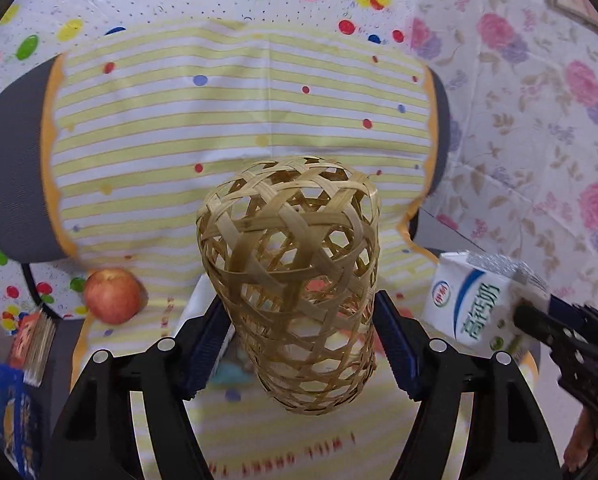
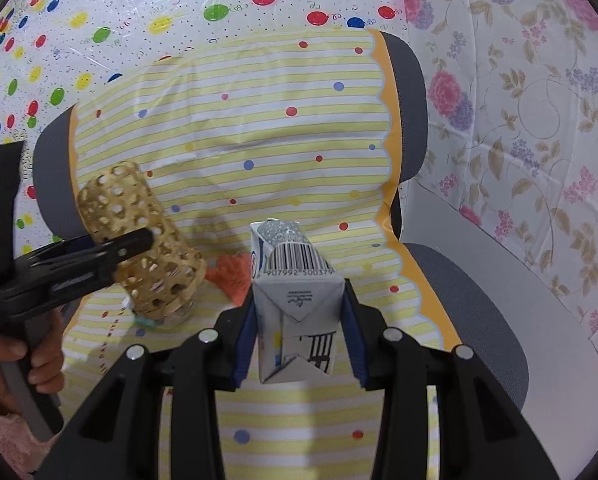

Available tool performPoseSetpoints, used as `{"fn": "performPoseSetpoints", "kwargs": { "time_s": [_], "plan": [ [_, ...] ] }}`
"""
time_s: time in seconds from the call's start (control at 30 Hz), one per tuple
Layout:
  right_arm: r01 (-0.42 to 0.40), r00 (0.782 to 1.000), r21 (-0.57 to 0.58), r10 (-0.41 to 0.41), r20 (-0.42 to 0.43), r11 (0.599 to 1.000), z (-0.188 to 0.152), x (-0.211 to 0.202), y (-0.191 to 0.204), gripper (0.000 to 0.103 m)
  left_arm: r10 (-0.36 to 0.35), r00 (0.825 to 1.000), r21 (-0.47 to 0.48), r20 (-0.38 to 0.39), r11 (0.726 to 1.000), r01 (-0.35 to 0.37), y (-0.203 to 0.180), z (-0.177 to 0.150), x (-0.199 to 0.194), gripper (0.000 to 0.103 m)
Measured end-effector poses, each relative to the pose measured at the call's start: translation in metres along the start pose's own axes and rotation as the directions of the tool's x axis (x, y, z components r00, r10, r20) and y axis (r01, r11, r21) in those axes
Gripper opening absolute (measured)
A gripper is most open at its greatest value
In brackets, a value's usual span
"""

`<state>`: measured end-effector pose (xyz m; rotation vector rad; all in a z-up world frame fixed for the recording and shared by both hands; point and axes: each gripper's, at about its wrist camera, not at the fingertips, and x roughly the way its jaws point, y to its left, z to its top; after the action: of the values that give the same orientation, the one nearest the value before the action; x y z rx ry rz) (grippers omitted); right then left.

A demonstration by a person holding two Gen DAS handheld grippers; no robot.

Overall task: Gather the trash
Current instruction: 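Grasp the woven bamboo cylinder with the left gripper while the right gripper holds the carton, then carry the bamboo cylinder and carton to the wastebasket and open both grippers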

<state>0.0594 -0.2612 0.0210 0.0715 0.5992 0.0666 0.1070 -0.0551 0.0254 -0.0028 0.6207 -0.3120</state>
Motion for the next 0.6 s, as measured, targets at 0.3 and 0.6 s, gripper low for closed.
{"fn": "performPoseSetpoints", "kwargs": {
  "time_s": [0.3, 0.6],
  "plan": [
    [-0.024, 0.999, 0.037, 0.025, -0.028, 0.999, -0.045, -0.049, 0.009, 0.038, -0.025, 1.0, -0.01, 0.012, 1.0, 0.025, -0.012, -0.06, -0.062, 0.071],
    [-0.007, 0.998, 0.061, 0.01, -0.056, 0.998, -0.082, -0.088, 0.007, 0.038, -0.061, 0.997, 0.03, 0.042, 0.998, 0.06, -0.035, -0.093, -0.106, 0.072]
  ]
}}
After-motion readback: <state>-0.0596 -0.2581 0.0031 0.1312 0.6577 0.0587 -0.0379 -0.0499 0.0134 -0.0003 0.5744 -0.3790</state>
